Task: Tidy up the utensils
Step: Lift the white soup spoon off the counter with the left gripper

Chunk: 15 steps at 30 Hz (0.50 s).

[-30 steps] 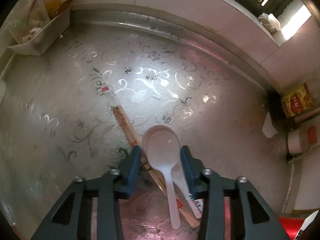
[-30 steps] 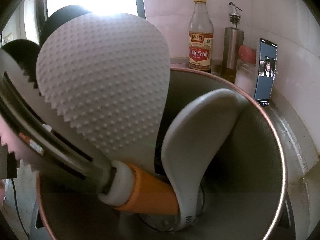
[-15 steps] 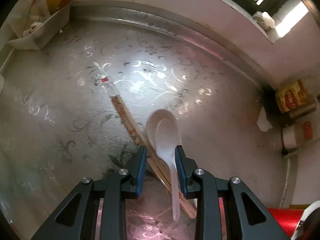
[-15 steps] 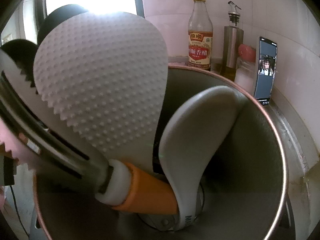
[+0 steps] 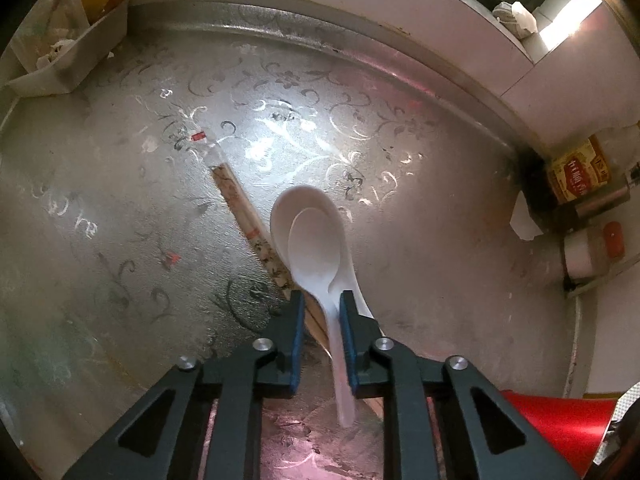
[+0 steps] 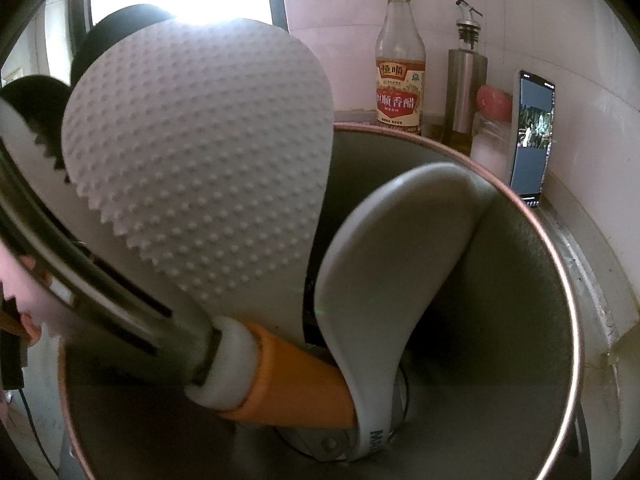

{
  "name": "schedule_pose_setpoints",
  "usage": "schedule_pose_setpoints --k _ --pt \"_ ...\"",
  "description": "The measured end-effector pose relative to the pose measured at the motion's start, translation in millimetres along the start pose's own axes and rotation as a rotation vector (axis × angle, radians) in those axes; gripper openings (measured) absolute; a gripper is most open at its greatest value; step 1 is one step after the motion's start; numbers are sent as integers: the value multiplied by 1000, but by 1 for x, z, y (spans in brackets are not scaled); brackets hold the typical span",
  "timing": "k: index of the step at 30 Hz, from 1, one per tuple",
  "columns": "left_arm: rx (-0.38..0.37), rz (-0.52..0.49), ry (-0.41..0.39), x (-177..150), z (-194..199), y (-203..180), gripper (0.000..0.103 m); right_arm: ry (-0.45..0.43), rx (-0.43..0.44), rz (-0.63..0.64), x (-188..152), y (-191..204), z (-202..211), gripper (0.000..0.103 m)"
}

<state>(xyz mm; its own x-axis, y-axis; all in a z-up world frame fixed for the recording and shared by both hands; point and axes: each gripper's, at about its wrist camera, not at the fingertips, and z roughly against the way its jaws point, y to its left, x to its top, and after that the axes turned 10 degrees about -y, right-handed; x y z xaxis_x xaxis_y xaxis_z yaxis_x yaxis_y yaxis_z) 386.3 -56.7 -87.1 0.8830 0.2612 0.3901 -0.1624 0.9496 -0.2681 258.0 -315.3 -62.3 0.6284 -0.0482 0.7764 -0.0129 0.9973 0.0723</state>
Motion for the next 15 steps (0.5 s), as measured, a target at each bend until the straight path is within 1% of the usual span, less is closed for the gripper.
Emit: schedule_pose_setpoints --k 2,9,15 --pt "-1 3 -2 0 -1 0 10 0 0 0 0 -1 -1 103" --pt "-20 21 -9 -1 7 12 7 1 -2 -1 0 -2 -1 103" --pt "-50 43 -30 -3 17 24 7 3 -6 -9 -2 -8 -1 103"
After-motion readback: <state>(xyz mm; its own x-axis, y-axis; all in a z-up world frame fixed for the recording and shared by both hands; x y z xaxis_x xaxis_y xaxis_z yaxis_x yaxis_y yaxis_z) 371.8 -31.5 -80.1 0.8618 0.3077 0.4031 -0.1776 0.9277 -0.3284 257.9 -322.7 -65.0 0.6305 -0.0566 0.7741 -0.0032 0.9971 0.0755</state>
